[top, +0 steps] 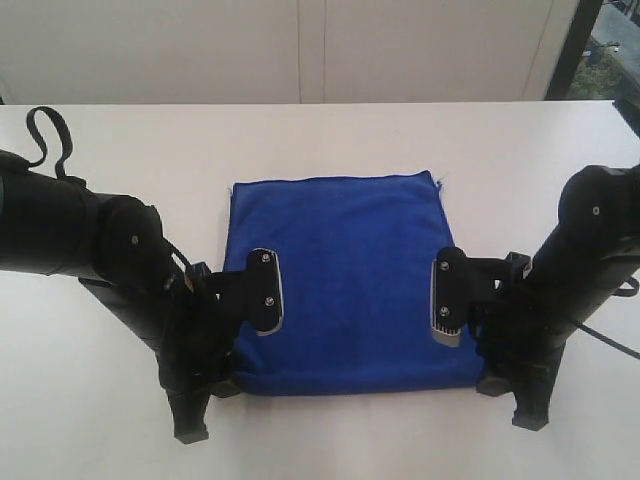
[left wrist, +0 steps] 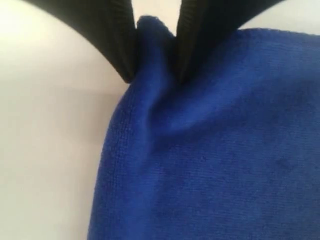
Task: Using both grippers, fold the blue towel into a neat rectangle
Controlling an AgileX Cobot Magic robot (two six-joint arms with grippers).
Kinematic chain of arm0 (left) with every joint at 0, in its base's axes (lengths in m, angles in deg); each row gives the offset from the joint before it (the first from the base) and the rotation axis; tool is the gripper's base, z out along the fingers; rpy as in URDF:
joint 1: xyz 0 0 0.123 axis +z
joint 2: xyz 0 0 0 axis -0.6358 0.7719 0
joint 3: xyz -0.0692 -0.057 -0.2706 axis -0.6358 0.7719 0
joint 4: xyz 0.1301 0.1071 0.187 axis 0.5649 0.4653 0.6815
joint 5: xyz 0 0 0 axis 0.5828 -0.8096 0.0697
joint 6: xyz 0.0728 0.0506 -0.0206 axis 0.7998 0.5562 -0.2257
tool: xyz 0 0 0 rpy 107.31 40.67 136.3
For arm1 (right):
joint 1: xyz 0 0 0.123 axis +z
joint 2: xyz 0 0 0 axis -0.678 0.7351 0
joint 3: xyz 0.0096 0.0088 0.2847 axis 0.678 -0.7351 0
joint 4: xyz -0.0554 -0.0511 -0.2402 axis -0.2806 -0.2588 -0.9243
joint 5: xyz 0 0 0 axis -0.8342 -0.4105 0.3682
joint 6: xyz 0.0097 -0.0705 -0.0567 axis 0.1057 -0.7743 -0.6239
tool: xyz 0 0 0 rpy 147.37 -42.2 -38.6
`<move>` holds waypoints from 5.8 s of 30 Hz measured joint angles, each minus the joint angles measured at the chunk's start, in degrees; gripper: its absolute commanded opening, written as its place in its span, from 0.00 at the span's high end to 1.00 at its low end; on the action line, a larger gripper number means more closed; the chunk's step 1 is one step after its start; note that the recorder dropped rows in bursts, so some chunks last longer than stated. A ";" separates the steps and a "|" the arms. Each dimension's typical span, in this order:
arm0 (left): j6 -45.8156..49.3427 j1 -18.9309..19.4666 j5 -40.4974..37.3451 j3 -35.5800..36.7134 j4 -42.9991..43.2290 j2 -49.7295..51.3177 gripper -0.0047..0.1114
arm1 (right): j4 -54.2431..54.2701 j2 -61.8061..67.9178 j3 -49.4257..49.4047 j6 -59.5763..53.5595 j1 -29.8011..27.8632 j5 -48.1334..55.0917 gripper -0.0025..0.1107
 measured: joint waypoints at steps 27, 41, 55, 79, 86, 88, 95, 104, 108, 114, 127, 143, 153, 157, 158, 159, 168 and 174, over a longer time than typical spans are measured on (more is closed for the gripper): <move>-16.05 0.00 -21.15 -7.73 4.71 -8.90 0.96 | -0.03 -14.54 1.16 1.40 0.00 5.47 0.98; -27.75 6.55 -17.06 -9.17 10.85 -9.25 0.96 | -1.14 -12.65 2.39 2.69 0.00 -2.68 0.98; -30.43 8.54 -7.05 -15.27 9.91 -6.06 0.96 | -3.76 -3.69 13.11 5.72 0.00 -10.19 0.98; -32.57 14.23 9.26 -27.45 9.91 7.52 0.96 | -4.10 12.22 27.25 8.50 -2.38 -22.53 0.98; -32.44 14.23 13.73 -27.45 10.33 10.02 0.96 | -4.31 14.78 27.47 8.50 -2.38 -28.03 0.98; -32.15 14.28 14.13 -27.45 10.69 10.27 0.96 | -4.31 15.34 27.47 8.50 -2.38 -29.28 0.98; -31.67 15.97 15.80 -27.45 10.69 11.83 0.96 | -4.31 17.44 27.47 8.50 -2.38 -34.02 0.98; -31.46 16.51 17.76 -27.45 10.69 13.13 0.96 | -4.31 20.19 27.47 8.50 -2.38 -37.94 0.98; -31.34 16.51 19.49 -27.45 10.69 13.36 0.96 | -4.31 20.29 27.47 8.50 -2.38 -38.83 0.98; -31.22 16.51 20.30 -27.45 10.69 13.36 0.85 | -4.31 20.29 27.47 8.50 -2.38 -39.46 0.82; -31.22 16.51 20.39 -27.45 10.69 13.36 0.59 | -4.31 20.29 27.47 8.50 -2.38 -39.54 0.63; -40.78 18.37 8.60 -27.45 10.80 11.08 0.96 | 6.56 14.69 27.47 27.80 -2.48 -31.87 0.98; -50.88 24.75 -14.97 -34.50 10.72 6.64 0.96 | 6.79 12.62 38.79 46.80 -4.73 -6.02 0.98; -51.03 25.10 -19.83 -35.24 10.72 6.52 0.96 | 6.67 15.30 44.03 49.08 -4.73 3.99 0.98; -51.08 25.10 -20.45 -35.24 10.72 6.52 0.96 | 6.67 16.12 44.54 49.39 -4.73 5.47 0.98; -51.08 25.10 -21.18 -35.24 10.57 6.52 0.96 | 6.44 17.43 44.87 50.01 -4.73 7.07 0.98; -51.08 25.10 -23.74 -35.24 7.62 6.52 0.96 | 0.02 23.96 45.12 57.07 -4.73 10.25 0.98; -50.74 25.10 -23.97 -35.26 6.64 6.52 0.96 | 0.02 27.02 45.15 57.17 -4.73 16.05 0.98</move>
